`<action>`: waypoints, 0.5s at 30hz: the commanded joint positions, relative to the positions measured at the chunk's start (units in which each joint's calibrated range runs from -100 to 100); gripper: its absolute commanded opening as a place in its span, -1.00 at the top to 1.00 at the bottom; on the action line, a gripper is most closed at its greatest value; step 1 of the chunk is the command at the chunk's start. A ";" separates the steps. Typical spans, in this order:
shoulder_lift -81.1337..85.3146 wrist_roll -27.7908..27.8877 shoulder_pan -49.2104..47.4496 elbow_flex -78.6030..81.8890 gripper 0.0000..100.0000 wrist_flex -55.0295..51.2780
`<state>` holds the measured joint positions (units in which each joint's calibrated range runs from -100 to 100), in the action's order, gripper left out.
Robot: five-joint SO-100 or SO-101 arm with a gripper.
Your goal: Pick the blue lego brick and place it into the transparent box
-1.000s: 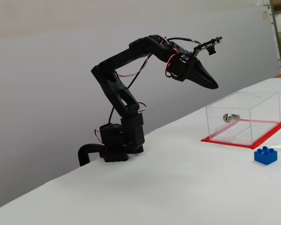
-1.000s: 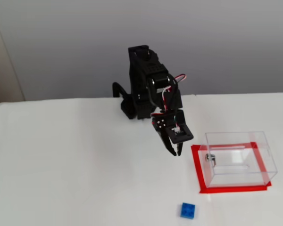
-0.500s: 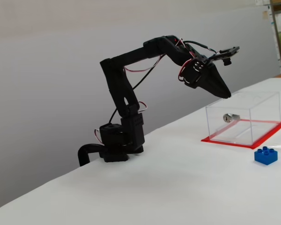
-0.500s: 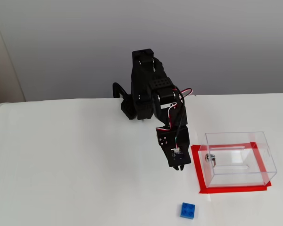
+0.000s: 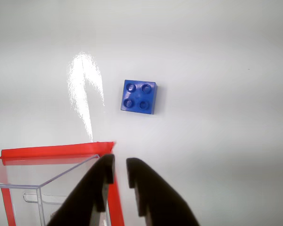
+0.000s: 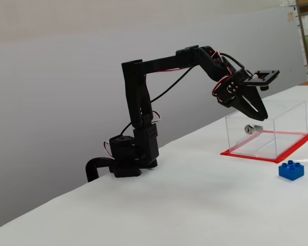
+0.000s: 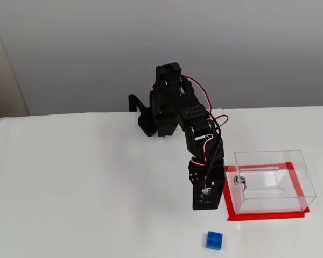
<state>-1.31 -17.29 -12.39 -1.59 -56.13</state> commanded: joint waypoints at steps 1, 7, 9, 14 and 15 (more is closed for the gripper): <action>-1.62 -1.81 -0.36 -5.83 0.78 0.86; -6.96 -3.32 -0.43 -10.98 0.62 0.86; -8.32 -3.48 -0.43 -12.15 0.62 0.86; -11.12 -4.99 -0.43 -13.87 0.61 0.77; -11.54 -5.31 -0.43 -13.87 0.61 0.77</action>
<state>-12.81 -21.69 -12.71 -11.92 -56.04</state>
